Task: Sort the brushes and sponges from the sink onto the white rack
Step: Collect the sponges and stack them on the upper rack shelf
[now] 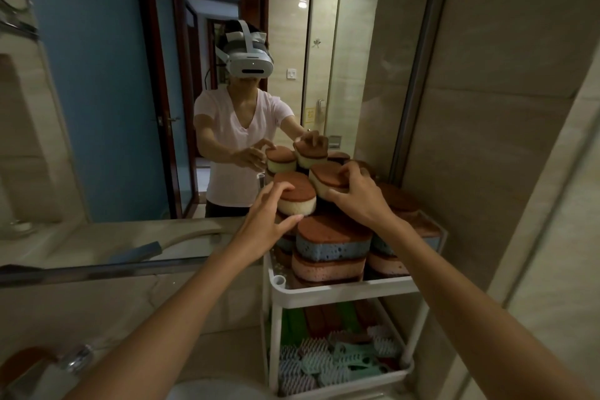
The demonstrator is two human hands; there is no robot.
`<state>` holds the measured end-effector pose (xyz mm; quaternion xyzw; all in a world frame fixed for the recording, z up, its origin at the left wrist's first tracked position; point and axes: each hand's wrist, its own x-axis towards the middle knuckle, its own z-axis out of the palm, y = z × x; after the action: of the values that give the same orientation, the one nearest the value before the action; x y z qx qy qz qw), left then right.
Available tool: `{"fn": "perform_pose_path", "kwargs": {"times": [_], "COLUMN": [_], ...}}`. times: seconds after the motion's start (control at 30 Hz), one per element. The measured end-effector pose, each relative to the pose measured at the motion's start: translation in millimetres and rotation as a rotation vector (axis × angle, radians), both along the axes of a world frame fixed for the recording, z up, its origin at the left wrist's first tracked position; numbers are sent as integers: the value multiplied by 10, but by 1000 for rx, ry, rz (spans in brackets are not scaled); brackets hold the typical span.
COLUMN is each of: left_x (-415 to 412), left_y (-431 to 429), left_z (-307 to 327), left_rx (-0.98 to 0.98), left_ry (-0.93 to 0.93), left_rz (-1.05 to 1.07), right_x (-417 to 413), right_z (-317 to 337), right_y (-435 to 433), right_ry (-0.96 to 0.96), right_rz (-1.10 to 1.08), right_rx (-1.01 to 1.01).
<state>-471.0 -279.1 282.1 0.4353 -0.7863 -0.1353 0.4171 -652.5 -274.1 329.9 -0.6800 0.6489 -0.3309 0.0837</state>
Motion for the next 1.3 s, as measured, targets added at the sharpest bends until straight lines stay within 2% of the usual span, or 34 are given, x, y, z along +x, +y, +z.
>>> {"fn": "perform_pose_path", "kwargs": {"times": [0.13,0.37,0.63,0.93,1.13,1.3], "left_x": [8,-2,-36,5,112,443], "left_y": [-16,-4,45,42,150,391], "left_z": [13,-25,-43,93,222,349], "left_rx": [-6,-38,-37,56,199,162], "left_ry": [0,25,47,-43,42,159], "left_rz": [13,20,51,21,33,237], "right_x": [20,-18,8,86,359,856], "right_z": [-41,-4,-17,48,117,-26], "right_y": [-1,-13,-5,52,231,468], "right_ry": [17,302,366,445,332,119], "right_rz": [39,51,40,-2,23,162], "right_rx": [14,137,152,189,-136,-433]}}
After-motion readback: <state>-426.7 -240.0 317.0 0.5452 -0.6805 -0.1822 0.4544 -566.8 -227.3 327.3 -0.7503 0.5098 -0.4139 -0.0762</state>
